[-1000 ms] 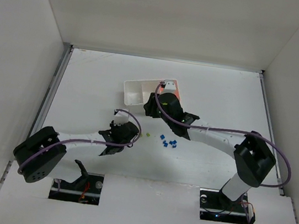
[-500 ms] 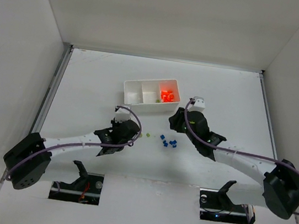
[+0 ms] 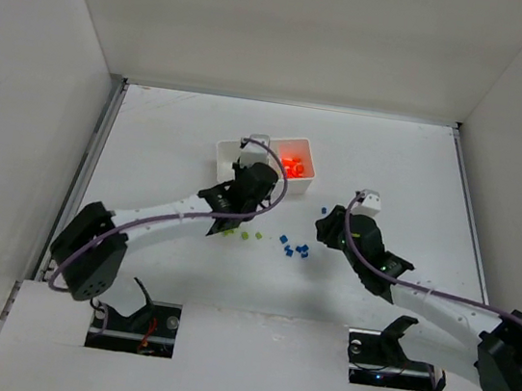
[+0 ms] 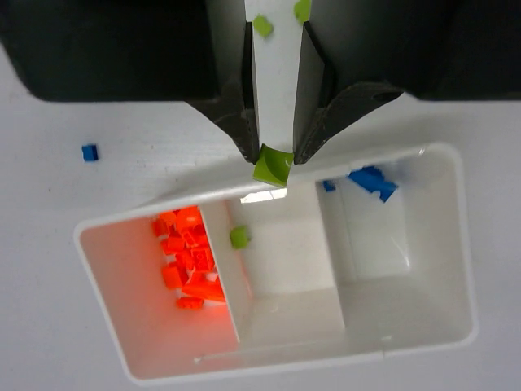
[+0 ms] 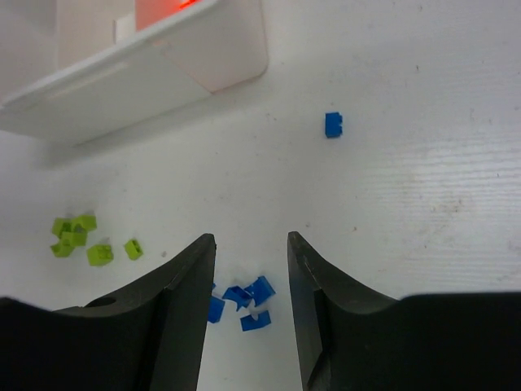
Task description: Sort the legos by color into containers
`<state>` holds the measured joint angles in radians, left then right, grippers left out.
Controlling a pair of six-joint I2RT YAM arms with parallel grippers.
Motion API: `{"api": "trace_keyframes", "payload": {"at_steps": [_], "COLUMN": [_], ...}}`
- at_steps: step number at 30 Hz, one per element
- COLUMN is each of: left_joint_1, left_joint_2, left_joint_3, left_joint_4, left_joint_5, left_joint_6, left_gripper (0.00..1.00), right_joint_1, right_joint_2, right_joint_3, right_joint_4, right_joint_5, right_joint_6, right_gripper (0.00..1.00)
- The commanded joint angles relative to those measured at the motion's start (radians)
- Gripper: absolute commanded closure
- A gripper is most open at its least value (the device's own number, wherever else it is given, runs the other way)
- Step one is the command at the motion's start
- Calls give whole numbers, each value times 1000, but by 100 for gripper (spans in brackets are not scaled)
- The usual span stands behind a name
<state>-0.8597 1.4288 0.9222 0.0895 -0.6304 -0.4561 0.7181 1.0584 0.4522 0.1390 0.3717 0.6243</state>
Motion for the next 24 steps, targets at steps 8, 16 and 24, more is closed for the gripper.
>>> {"api": "trace_keyframes", "payload": {"at_steps": [8, 16, 24], "left_joint_1": [109, 123, 87], "left_joint_2": [373, 383, 132], "left_joint_3": [279, 291, 55], "left_joint_4": [95, 121, 191], "left_joint_5": [106, 109, 97], "left_joint_6": [97, 88, 57], "left_gripper": [82, 63, 60], "right_joint_1": [-64, -133, -153], "right_joint_2": [149, 299, 515], "right_joint_3": [16, 123, 276], "right_joint_4": [43, 25, 17], "right_joint_5": [42, 4, 10], "right_joint_6": [25, 37, 61], "right_gripper": [53, 52, 54]}}
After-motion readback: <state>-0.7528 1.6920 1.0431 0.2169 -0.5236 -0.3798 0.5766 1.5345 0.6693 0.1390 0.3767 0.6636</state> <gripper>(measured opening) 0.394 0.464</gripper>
